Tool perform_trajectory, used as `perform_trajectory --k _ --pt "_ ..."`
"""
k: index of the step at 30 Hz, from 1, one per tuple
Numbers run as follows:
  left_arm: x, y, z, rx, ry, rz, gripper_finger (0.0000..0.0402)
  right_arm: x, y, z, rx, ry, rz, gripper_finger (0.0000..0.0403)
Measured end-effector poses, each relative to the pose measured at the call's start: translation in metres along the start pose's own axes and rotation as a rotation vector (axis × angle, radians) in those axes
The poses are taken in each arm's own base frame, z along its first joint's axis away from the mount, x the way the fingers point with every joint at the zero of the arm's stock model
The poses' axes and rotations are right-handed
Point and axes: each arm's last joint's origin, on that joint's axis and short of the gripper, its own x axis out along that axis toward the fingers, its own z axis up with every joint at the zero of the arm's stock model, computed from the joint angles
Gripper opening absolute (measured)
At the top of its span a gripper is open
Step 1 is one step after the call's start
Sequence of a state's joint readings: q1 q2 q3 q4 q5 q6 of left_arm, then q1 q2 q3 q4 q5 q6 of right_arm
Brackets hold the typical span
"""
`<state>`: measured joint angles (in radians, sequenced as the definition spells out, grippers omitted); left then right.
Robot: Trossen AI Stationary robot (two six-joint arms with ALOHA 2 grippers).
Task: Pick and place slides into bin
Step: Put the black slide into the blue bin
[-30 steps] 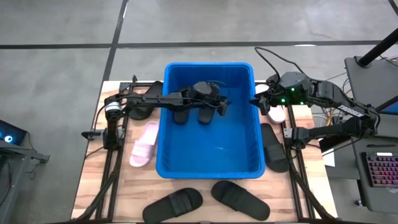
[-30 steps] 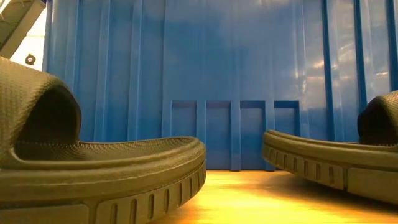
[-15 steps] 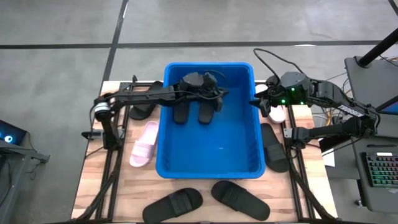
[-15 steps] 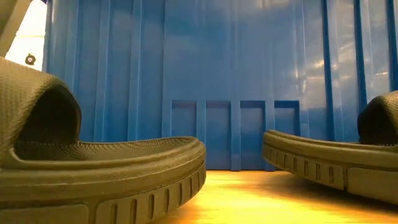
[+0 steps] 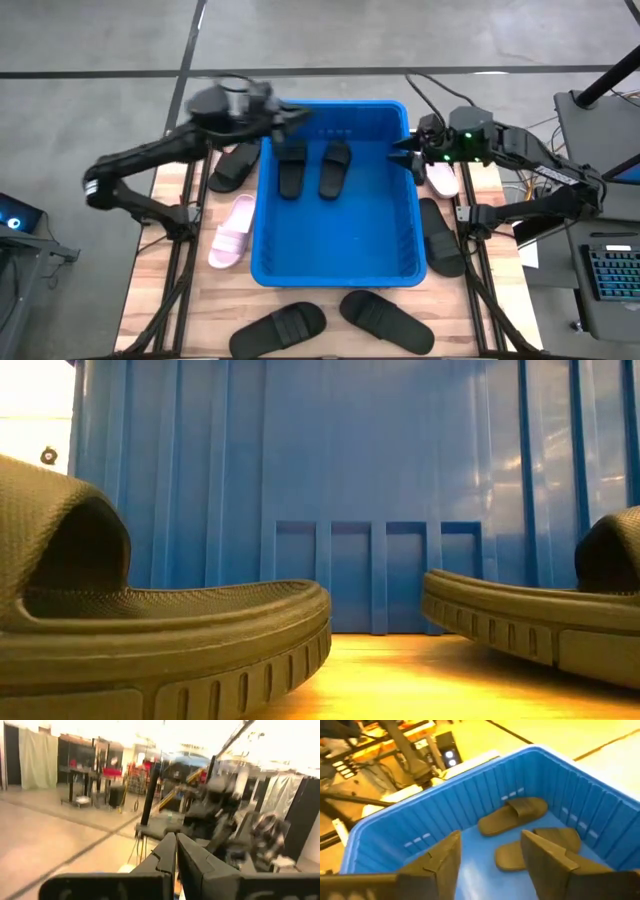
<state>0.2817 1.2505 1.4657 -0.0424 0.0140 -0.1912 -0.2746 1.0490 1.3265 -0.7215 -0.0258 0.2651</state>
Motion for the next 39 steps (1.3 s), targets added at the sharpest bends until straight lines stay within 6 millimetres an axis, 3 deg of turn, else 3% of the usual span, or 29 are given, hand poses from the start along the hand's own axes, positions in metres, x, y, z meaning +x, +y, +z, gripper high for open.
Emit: perform_trajectory --k 5,9,11,15,20,28,39 --pt "-0.046 -0.006 0.026 0.023 -0.026 -0.005 0.0 0.027 -0.003 0.009 0.033 0.046 -0.032 0.0101" --pt "-0.078 -0.008 0.036 0.018 -0.005 -0.001 0.0 0.052 -0.004 0.022 0.019 0.071 -0.049 0.0031" --pt "-0.092 -0.009 0.039 0.017 0.011 0.001 0.0 0.067 -0.005 0.027 -0.005 0.095 -0.058 0.0015" --pt "-0.111 -0.01 0.041 0.017 0.044 0.007 0.0 0.095 -0.011 0.037 0.007 0.174 -0.088 0.001" --pt "-0.128 -0.01 0.042 0.078 0.062 0.008 0.0 0.127 -0.032 0.037 0.083 0.363 -0.188 0.0009" --pt "-0.144 -0.011 0.044 0.178 0.077 0.008 0.0 0.176 -0.064 0.033 0.224 0.522 -0.301 0.0009" --pt "-0.145 -0.01 0.039 0.18 0.106 0.014 0.0 0.21 -0.072 0.019 0.152 0.734 -0.315 0.0008"
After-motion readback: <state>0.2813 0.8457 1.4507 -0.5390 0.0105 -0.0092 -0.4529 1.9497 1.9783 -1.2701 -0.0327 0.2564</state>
